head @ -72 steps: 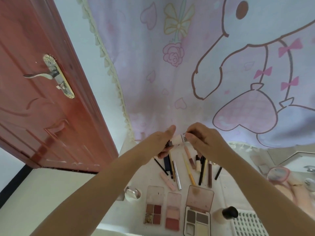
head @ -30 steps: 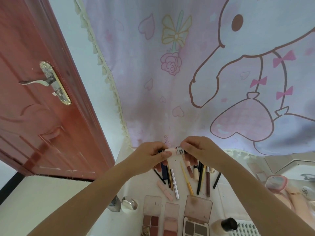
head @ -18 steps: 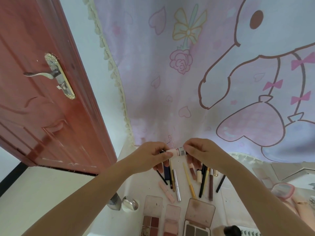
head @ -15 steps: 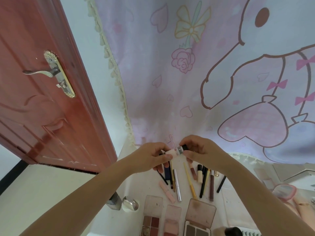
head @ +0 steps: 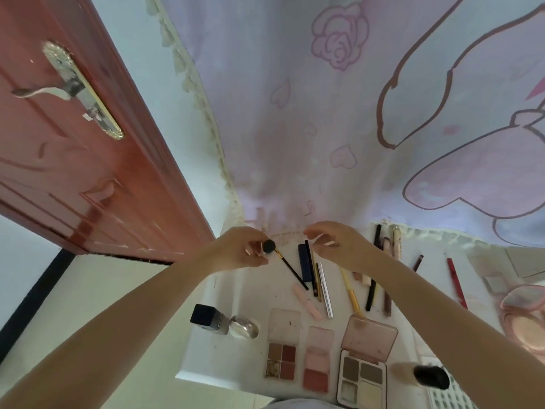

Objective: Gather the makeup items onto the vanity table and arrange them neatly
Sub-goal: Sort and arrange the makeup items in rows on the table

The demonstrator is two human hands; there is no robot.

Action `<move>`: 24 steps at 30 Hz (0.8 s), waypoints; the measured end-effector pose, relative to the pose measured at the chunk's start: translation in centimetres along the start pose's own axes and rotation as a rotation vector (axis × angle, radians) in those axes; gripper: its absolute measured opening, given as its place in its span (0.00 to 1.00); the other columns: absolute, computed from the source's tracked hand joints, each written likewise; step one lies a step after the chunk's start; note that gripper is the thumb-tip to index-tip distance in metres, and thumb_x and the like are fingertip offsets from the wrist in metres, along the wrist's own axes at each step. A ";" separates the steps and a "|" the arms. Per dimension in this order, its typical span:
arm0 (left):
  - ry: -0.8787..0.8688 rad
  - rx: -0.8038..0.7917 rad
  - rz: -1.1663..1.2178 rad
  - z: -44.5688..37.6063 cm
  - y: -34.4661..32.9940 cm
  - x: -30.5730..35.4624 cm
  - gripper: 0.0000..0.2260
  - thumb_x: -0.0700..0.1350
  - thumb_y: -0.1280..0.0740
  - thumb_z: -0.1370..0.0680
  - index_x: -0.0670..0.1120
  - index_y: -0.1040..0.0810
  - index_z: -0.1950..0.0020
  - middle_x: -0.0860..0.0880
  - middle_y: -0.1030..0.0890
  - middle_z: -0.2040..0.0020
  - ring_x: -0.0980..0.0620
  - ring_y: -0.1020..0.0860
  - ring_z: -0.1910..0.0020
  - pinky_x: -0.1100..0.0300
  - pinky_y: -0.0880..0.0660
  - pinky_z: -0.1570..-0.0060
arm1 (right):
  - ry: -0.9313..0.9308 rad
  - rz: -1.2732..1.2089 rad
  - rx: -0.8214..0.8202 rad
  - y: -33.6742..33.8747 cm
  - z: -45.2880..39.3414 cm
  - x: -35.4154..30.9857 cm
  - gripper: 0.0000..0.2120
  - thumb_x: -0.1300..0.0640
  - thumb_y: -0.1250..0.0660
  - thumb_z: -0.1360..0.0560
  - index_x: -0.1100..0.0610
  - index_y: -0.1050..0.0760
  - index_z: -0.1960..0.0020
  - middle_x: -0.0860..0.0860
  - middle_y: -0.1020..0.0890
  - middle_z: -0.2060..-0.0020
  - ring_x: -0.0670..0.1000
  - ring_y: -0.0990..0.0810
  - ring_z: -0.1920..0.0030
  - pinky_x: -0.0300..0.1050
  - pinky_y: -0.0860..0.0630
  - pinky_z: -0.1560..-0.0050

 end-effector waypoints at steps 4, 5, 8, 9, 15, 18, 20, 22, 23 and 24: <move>0.090 -0.008 -0.040 -0.1 0.1 -4.5 0.05 0.41 0.28 0.30 0.44 0.20 0.55 0.47 0.19 0.58 0.51 0.20 0.56 0.61 0.25 0.52 | -0.164 0.268 -0.153 -3.6 -0.5 4.6 0.14 0.59 0.41 0.23 0.57 0.28 0.39 0.52 0.24 0.42 0.50 0.26 0.43 0.46 0.41 0.32; 0.132 -0.034 -0.066 -0.2 -0.4 -5.6 0.03 0.43 0.28 0.29 0.48 0.20 0.57 0.47 0.18 0.58 0.54 0.21 0.59 0.64 0.27 0.54 | -0.185 0.293 -0.198 -4.6 -0.4 5.5 0.15 0.58 0.41 0.23 0.58 0.29 0.38 0.54 0.26 0.41 0.51 0.27 0.42 0.43 0.38 0.36; 0.214 -0.109 -0.102 -0.3 -2.4 -8.3 0.04 0.44 0.29 0.29 0.48 0.19 0.55 0.52 0.20 0.59 0.58 0.24 0.59 0.72 0.31 0.57 | -0.237 0.345 -0.282 -7.2 -0.3 7.4 0.16 0.61 0.42 0.23 0.59 0.31 0.36 0.56 0.28 0.40 0.54 0.27 0.42 0.40 0.32 0.45; 0.234 -0.121 -0.096 -0.4 -3.0 -8.9 0.05 0.44 0.29 0.29 0.47 0.19 0.55 0.54 0.21 0.59 0.57 0.23 0.57 0.71 0.32 0.56 | -0.255 0.367 -0.285 -7.8 -0.2 8.0 0.15 0.61 0.43 0.24 0.59 0.30 0.37 0.55 0.27 0.43 0.54 0.26 0.44 0.40 0.31 0.48; 0.193 -0.031 -0.043 -1.4 -4.5 -9.8 0.07 0.38 0.29 0.30 0.38 0.19 0.54 0.42 0.18 0.55 0.46 0.21 0.54 0.67 0.30 0.56 | -0.306 0.443 -0.289 -10.1 -0.3 10.0 0.05 0.53 0.39 0.26 0.54 0.31 0.59 0.45 0.32 0.67 0.47 0.30 0.63 0.38 0.36 0.66; 0.185 0.013 -0.025 -1.6 -4.9 -10.2 0.07 0.37 0.28 0.31 0.37 0.19 0.54 0.40 0.18 0.55 0.45 0.21 0.54 0.77 0.34 0.60 | -0.312 0.525 -0.311 -10.9 -0.4 10.0 0.10 0.51 0.38 0.27 0.56 0.29 0.51 0.47 0.30 0.62 0.47 0.30 0.61 0.36 0.39 0.72; 0.181 0.047 0.007 -1.8 -5.0 -10.5 0.07 0.37 0.28 0.31 0.37 0.19 0.55 0.41 0.18 0.56 0.45 0.21 0.56 0.78 0.34 0.61 | -0.337 0.613 -0.341 -11.4 -0.5 10.1 0.10 0.50 0.37 0.27 0.56 0.30 0.51 0.47 0.30 0.64 0.47 0.30 0.62 0.36 0.41 0.74; 0.173 0.067 0.024 -1.9 -5.1 -10.5 0.06 0.37 0.28 0.31 0.37 0.20 0.55 0.40 0.19 0.56 0.47 0.23 0.59 0.77 0.34 0.62 | -0.370 0.651 -0.347 -11.7 -0.4 10.4 0.08 0.51 0.38 0.27 0.55 0.32 0.56 0.46 0.32 0.68 0.47 0.30 0.65 0.36 0.41 0.75; 0.167 0.074 0.029 -2.0 -5.2 -10.6 0.07 0.37 0.28 0.31 0.37 0.20 0.55 0.40 0.19 0.56 0.47 0.23 0.59 0.76 0.33 0.61 | -0.383 0.653 -0.341 -11.9 -0.4 10.6 0.07 0.52 0.39 0.27 0.55 0.34 0.58 0.46 0.33 0.70 0.46 0.31 0.68 0.37 0.41 0.76; 0.172 0.076 0.034 -2.0 -5.3 -10.6 0.07 0.36 0.28 0.31 0.36 0.20 0.54 0.39 0.19 0.56 0.47 0.23 0.59 0.74 0.32 0.61 | -0.398 0.651 -0.340 -12.0 -0.3 10.8 0.07 0.53 0.39 0.27 0.55 0.34 0.59 0.46 0.34 0.71 0.45 0.32 0.69 0.37 0.41 0.76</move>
Point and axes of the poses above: each hand's wrist, its own z-axis away from the middle knuckle, its own y-axis out of the back of the hand, x = y × z, the point moved 7 cm from there along -z, towards the middle knuckle
